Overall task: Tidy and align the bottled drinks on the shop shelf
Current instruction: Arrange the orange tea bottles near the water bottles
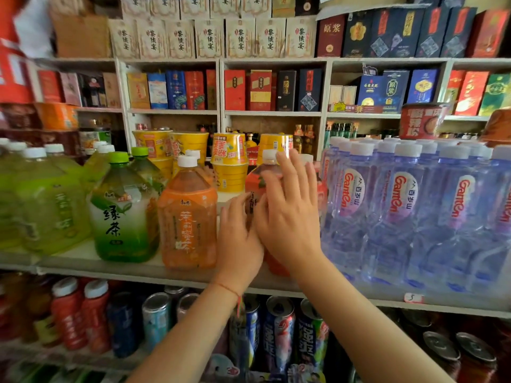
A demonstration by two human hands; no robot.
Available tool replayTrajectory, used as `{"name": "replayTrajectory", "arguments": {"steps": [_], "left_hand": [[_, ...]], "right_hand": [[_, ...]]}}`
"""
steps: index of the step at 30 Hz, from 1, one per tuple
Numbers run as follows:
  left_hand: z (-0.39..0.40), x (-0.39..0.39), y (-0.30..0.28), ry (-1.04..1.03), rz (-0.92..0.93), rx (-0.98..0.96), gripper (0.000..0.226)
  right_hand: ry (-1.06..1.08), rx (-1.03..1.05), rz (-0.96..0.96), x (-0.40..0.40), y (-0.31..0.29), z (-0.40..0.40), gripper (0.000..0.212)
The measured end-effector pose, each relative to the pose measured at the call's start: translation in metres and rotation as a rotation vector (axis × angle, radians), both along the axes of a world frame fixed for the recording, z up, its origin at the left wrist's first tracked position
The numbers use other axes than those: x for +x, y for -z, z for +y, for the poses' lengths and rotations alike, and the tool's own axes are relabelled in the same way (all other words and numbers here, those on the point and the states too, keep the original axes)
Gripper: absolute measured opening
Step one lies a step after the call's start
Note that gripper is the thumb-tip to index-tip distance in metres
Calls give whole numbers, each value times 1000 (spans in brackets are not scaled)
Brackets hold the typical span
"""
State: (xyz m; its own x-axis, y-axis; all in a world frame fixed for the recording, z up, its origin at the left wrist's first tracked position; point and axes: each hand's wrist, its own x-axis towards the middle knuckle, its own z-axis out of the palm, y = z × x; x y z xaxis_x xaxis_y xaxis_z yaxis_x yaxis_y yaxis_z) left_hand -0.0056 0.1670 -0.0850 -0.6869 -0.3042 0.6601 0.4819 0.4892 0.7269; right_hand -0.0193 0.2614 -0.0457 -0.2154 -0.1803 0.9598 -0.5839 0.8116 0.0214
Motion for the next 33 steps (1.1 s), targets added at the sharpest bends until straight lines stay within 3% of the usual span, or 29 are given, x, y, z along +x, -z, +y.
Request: {"name": "replayTrajectory", "arguments": {"steps": [2, 4, 5, 9, 12, 14, 17, 19, 24, 29, 33], "left_hand": [[-11, 18, -2, -258, 312, -208, 31], [-30, 24, -3, -507, 493, -384, 32], [-39, 22, -2, -597, 489, -440, 36], [-60, 11, -1, -718, 170, -552, 51], [-41, 12, -5, -642, 285, -699, 44], [-20, 13, -10, -404, 358, -574, 44], [3, 20, -20, -2, 12, -100, 50], [8, 17, -20, 160, -162, 111, 57], [12, 5, -10, 207, -212, 148, 74], [20, 6, -7, 232, -178, 164, 81], [20, 4, -6, 230, -178, 149, 87]], "right_hand": [[-71, 21, 75, 2, 6, -1, 34], [-63, -28, 60, 1, 12, -3, 39], [-49, -80, 21, 0, 14, -4, 45], [-102, -355, -169, -5, 19, 0, 69], [-165, -435, -256, -6, 24, 0, 76], [-200, -477, -300, -4, 24, 1, 79], [-298, -602, -422, -1, 20, 7, 85], [-336, -654, -517, 2, 20, 11, 87], [-466, -862, -565, -1, 19, 14, 77], [-436, -1034, -831, -1, 26, 16, 64], [-423, -1104, -861, 1, 29, 12, 59]]}}
